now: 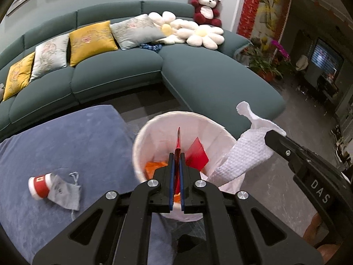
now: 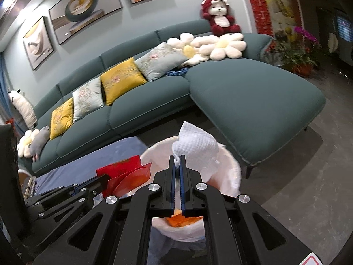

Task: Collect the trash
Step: 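Carry the red envelope and white towel over the wastebasket and open both tools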

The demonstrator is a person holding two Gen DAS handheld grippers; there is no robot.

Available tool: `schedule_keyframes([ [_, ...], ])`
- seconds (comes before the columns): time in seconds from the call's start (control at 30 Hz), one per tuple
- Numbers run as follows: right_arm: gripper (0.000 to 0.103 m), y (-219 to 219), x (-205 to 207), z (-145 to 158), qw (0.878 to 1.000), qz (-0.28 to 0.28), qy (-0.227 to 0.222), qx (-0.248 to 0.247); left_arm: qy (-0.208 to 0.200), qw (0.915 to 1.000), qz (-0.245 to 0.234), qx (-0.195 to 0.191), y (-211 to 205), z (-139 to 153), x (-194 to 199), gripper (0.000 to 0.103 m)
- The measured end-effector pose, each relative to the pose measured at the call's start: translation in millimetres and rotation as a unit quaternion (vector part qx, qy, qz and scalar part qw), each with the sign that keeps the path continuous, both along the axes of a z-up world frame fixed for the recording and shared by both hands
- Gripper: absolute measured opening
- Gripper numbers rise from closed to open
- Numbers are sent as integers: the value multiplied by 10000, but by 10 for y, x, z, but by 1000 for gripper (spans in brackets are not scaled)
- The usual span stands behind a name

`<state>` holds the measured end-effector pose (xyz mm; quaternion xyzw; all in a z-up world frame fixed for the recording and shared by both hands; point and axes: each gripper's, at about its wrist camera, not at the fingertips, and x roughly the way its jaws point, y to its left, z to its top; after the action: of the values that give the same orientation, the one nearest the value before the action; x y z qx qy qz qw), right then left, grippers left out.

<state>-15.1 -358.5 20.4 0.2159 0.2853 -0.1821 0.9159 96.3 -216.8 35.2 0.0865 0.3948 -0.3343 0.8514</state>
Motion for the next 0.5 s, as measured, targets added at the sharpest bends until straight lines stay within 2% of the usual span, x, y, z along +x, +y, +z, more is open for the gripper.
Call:
schedule_keyframes([
  [0.27, 4, -243, -31, -94, 9998, -146, 71, 69, 148, 9997, -111, 158, -285, -150, 93, 5],
  [0.3, 4, -253, -29, -101, 9998, -151, 77, 70, 161, 9997, -76, 173, -303, -159, 118, 10],
  [0.4, 4, -300, -3, -124, 9998, -150, 98, 86, 116, 9997, 67, 190, -306, -150, 174, 37],
  [0.5, 4, -302, 28, -119, 9999, -113, 97, 53, 45, 9997, 213, 129, -243, -117, 219, 43],
])
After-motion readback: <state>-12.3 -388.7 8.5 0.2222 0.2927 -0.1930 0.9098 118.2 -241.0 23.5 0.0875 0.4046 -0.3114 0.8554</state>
